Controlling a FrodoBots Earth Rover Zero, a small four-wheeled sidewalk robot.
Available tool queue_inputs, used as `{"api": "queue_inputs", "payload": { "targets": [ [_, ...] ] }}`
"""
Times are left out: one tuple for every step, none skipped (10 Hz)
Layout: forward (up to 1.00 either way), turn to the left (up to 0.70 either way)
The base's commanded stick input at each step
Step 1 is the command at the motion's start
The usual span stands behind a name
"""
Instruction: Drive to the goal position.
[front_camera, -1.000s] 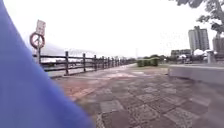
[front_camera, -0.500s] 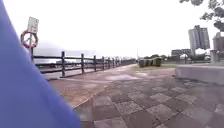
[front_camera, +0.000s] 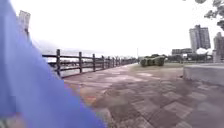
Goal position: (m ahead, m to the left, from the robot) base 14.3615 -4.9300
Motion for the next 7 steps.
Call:
{"api": "queue_inputs", "payload": {
  "targets": [
    [1.00,0.00],
    [1.00,0.00],
    [1.00,0.00],
    [1.00,0.00],
    [1.00,0.00],
    [1.00,0.00],
    [1.00,0.00]
  ]
}}
